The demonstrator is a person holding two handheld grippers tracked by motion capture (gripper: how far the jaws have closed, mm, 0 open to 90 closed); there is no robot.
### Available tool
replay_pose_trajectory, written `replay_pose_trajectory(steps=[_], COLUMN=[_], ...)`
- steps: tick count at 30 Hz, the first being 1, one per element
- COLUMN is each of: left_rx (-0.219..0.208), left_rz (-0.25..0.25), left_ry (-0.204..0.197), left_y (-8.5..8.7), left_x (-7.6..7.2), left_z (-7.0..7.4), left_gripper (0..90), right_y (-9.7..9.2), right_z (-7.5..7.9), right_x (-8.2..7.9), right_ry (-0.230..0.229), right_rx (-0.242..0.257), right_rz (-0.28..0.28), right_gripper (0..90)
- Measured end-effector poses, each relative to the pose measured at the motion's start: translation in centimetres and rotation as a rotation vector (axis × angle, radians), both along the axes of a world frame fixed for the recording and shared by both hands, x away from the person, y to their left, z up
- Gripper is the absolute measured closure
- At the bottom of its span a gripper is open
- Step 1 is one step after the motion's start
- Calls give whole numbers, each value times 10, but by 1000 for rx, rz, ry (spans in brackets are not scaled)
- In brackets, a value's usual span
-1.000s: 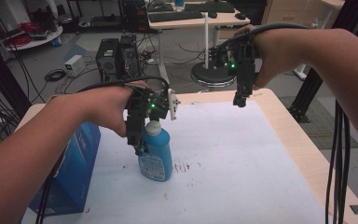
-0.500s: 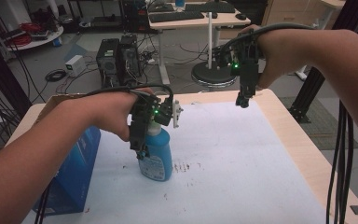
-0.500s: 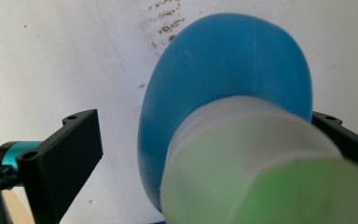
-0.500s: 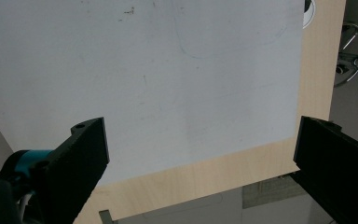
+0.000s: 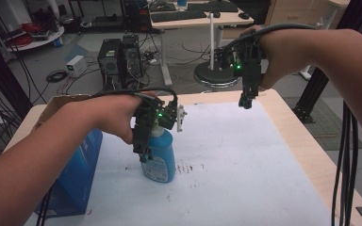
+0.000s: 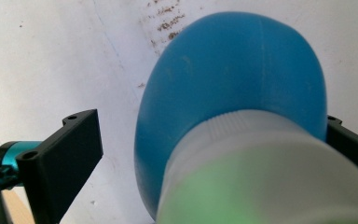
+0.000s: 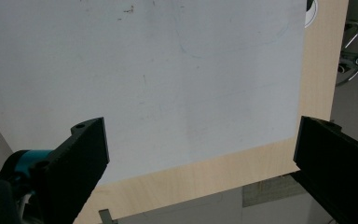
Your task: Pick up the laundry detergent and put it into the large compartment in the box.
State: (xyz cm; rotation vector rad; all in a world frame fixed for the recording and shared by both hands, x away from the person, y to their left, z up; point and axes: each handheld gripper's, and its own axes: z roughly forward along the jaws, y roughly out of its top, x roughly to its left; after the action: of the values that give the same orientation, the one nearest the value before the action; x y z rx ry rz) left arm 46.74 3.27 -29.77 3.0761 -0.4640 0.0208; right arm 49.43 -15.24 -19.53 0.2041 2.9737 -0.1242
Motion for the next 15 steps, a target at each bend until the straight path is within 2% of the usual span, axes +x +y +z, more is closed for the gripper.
replay_pose_trajectory(steps=[8,9,15], left_rx=[-4,-7,-26], left_rz=[0,-1,-2], left_ry=[-12,-9,-15], left_y=[0,0,0], left_x=[0,0,0], left_z=[0,1,4], left_gripper=[30,76,84], right_y=[1,1,3], right_z=[-1,-1,-1], right_x=[1,1,2], right_ry=[2,1,2], right_rx=[-2,-3,-1], right_rz=[1,-4,1], right_gripper=[22,21,21])
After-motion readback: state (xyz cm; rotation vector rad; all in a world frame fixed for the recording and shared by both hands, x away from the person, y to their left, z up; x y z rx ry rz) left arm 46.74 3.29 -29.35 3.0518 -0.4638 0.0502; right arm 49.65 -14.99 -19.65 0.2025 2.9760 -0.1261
